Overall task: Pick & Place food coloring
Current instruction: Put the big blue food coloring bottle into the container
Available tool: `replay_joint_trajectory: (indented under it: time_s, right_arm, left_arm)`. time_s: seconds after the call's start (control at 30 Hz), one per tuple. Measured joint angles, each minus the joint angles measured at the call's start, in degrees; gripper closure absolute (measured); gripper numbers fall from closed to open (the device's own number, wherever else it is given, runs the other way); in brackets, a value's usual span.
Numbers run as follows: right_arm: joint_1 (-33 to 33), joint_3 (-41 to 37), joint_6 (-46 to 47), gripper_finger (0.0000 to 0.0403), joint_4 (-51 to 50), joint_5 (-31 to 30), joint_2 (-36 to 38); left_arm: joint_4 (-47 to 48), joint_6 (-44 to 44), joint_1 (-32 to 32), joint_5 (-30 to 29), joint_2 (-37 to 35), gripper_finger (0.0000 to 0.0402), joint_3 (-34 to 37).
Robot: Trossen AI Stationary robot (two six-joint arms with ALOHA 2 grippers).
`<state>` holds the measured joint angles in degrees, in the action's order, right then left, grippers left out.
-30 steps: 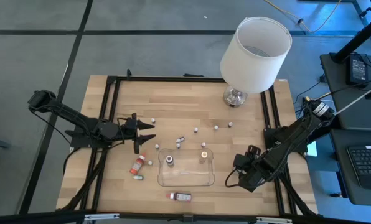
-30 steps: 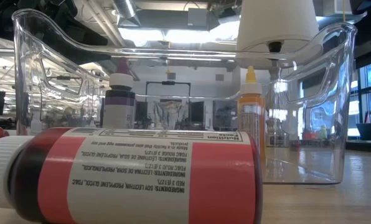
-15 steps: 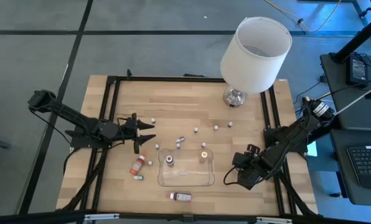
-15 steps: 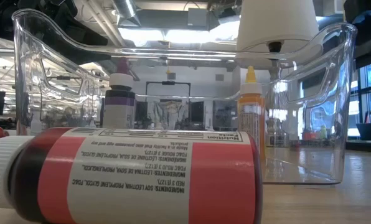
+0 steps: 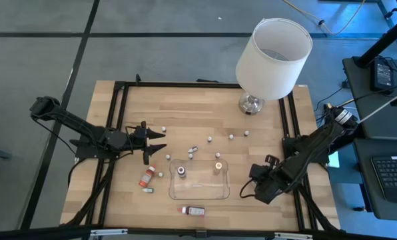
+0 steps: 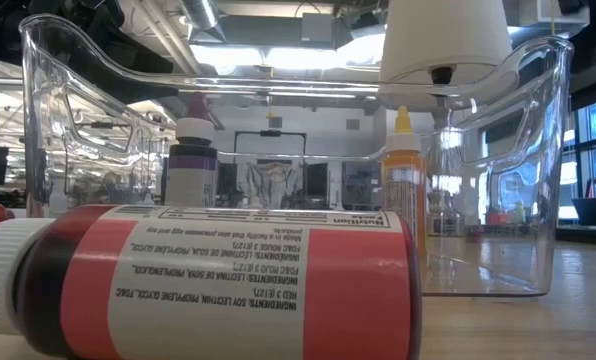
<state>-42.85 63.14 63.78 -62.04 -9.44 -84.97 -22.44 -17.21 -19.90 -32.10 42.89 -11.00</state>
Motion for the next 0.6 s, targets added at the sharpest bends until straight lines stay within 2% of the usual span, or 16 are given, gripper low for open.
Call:
replay_joint_trajectory:
  time_s: [0.13,0.3,0.43,0.6]
  right_arm:
    - [0.3,6.7,-2.5,0.0281,-3.8,-5.5,0.0]
    - [3.2,15.8,-11.6,0.0281,-3.6,-10.2,0.0]
    - [7.4,21.4,-18.9,0.0281,-3.3,-10.5,0.0]
    - [13.0,23.8,-31.8,0.0281,2.0,-9.2,-0.7]
  left_arm:
    - [0.0,0.0,0.0,0.0,0.0,0.0190,0.0]
    - [0.0,0.0,0.0,0.0,0.0,0.0189,0.0]
    - [0.0,0.0,0.0,0.0,0.0,0.0189,0.0]
    - [0.0,0.0,0.0,-0.1,0.0,0.0189,0.0]
